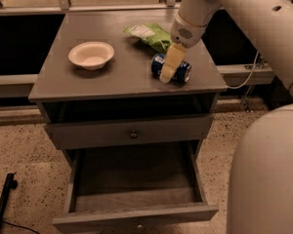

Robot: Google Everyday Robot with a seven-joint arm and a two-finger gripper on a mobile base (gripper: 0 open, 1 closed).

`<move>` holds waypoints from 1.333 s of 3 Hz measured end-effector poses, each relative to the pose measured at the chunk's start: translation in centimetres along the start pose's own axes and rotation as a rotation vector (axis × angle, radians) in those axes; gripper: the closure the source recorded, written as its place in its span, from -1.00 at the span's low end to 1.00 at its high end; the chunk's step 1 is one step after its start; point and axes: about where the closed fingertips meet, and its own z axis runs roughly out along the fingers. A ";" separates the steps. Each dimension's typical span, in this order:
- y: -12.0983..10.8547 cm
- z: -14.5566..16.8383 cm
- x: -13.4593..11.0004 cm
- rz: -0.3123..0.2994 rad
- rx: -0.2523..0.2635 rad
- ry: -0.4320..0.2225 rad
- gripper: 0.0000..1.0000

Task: Place pepsi can into middle drawer

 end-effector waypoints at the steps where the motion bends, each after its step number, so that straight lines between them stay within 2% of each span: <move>1: -0.9 2.3 0.9 0.038 0.031 0.052 -0.18; 2: -1.3 3.1 1.4 0.045 0.054 0.058 -0.14; 3: -0.5 2.4 1.6 0.012 0.061 -0.013 0.22; 4: 2.6 -0.3 0.8 -0.083 0.061 -0.199 0.70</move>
Offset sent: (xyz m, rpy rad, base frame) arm 0.0139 -0.0159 -0.0387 -0.0787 -0.0393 -0.0818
